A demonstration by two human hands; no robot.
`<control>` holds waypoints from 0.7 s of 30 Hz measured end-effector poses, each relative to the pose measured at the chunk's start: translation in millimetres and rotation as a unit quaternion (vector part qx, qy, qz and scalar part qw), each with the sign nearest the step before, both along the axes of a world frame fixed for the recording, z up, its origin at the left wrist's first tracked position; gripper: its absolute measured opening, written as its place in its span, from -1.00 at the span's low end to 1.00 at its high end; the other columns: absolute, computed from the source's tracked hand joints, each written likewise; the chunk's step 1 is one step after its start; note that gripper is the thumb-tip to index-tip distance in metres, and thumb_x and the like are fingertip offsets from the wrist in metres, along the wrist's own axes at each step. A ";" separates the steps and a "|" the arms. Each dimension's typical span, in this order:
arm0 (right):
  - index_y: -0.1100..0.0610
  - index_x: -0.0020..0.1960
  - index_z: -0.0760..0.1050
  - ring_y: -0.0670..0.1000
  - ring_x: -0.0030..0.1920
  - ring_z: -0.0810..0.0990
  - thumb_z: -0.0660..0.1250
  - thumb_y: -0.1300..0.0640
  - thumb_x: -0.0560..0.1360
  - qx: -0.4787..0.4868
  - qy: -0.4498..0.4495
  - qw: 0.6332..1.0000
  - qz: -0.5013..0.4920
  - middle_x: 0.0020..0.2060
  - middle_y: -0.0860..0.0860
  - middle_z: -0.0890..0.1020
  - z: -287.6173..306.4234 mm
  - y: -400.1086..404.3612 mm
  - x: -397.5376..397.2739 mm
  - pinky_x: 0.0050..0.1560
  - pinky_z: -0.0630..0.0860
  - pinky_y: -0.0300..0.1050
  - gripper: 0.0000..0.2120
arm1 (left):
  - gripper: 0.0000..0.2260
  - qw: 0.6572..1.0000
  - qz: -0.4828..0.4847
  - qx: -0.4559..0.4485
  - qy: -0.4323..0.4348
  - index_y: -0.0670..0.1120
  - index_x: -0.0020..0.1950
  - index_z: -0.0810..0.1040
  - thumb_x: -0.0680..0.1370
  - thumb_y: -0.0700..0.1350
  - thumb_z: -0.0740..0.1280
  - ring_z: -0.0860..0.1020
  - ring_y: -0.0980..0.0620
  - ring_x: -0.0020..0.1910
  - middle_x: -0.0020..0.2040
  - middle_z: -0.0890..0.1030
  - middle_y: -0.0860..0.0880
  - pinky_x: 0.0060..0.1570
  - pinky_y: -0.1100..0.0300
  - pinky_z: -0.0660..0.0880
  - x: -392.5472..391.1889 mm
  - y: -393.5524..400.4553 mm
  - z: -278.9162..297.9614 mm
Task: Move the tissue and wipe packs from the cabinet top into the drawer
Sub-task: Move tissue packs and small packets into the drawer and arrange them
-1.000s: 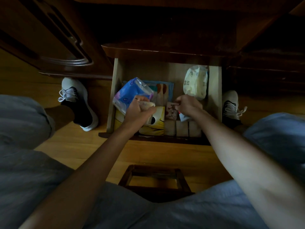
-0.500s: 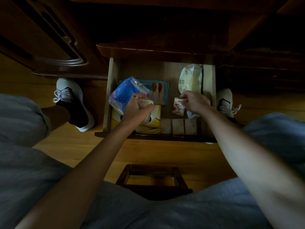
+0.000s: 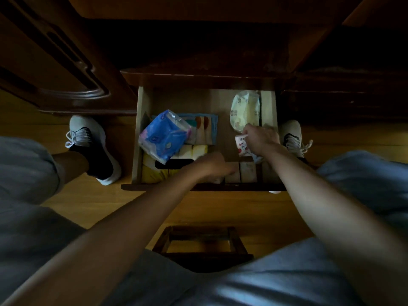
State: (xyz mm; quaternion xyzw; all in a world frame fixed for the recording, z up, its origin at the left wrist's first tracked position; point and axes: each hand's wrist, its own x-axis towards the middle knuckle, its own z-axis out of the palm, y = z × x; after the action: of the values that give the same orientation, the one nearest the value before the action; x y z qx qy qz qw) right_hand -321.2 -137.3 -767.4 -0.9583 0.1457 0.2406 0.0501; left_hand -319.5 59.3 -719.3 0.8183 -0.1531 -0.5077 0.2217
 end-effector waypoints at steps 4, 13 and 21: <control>0.00 0.30 0.46 0.19 0.15 0.60 0.16 0.13 0.63 0.017 -0.015 1.000 -0.008 0.16 0.12 0.65 2.9 -8.5 -1.6 -0.09 0.36 -0.02 -0.73 | -0.59 0.990 0.060 0.056 0.117 -0.28 0.35 0.49 0.64 -0.01 0.20 0.59 -0.17 0.05 0.29 0.55 -0.28 -0.14 0.11 0.47 -8.8 -38.6 -17.1; 0.00 0.33 0.45 0.17 0.13 0.62 0.15 0.08 0.66 0.074 -0.037 0.996 -0.037 0.15 0.10 0.65 2.6 -11.6 -3.5 -0.07 0.38 -0.02 -0.73 | -0.82 0.976 0.110 0.094 0.166 -0.07 -0.19 0.46 0.51 0.01 0.33 0.51 0.05 -0.46 -0.39 0.50 -0.02 -0.46 0.29 0.41 -1.0 -50.9 -28.9; -0.01 0.32 0.47 0.14 0.10 0.63 0.16 -0.01 0.67 0.120 -0.033 0.990 -0.073 0.15 0.08 0.66 0.8 -4.6 0.3 0.05 0.52 0.02 -0.73 | -0.80 0.979 0.169 0.041 0.102 -0.05 -0.25 0.51 0.51 0.03 0.32 0.50 0.03 -0.32 -0.29 0.53 -0.02 -0.37 0.21 0.34 -5.9 -32.4 -49.9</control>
State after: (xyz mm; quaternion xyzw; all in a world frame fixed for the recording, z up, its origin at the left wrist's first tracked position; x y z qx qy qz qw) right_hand -320.9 -141.9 -766.5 -0.9397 0.1836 0.2200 0.1868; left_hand -325.5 26.9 -769.2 0.7849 0.0319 -0.5492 0.2851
